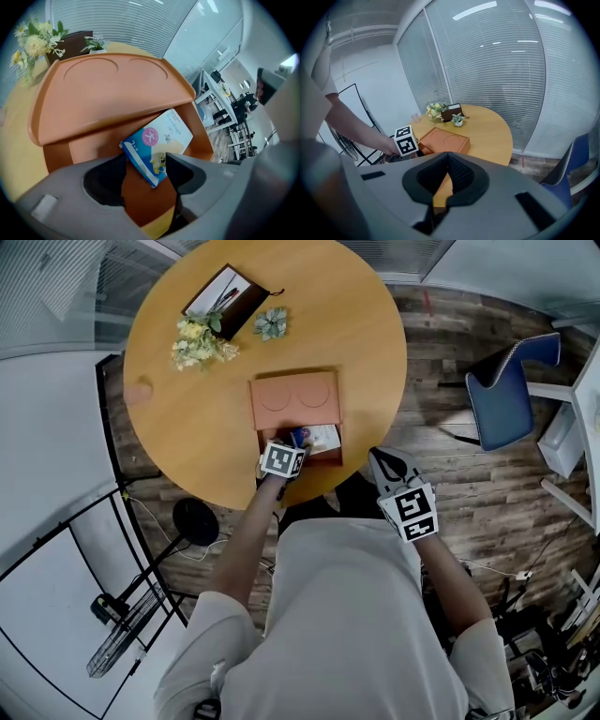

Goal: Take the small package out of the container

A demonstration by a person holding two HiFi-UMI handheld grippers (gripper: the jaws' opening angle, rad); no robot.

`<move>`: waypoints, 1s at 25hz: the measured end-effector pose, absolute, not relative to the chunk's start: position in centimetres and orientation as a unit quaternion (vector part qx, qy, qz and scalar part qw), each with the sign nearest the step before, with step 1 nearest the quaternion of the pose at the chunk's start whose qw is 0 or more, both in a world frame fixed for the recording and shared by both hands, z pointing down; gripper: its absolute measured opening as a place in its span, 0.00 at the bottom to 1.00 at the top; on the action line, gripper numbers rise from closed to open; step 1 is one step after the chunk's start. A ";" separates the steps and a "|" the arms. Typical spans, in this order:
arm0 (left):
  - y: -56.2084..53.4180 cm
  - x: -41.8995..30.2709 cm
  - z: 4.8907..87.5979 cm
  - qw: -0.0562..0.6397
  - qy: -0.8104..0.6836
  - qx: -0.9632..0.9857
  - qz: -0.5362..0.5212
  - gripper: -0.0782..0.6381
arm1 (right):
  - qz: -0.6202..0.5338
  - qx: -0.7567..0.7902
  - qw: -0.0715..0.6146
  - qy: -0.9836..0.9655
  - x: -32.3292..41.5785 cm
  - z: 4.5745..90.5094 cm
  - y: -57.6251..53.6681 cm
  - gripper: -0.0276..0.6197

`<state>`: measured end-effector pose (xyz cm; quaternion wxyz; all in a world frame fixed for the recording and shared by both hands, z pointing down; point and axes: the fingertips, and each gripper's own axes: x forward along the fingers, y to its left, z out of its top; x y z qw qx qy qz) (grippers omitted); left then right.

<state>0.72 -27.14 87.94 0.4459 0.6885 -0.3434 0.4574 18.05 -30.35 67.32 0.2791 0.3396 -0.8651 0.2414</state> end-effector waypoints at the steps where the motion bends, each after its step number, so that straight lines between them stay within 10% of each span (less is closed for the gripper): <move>1: -27.4 0.9 87.8 0.444 -0.346 0.692 0.453 0.46 | 0.241 0.340 0.279 -0.865 18.1 67.3 -30.3 0.05; 25: -27.4 4.3 79.4 0.350 -0.399 0.764 0.367 0.46 | 0.232 0.361 0.249 -0.868 18.6 64.8 -28.3 0.05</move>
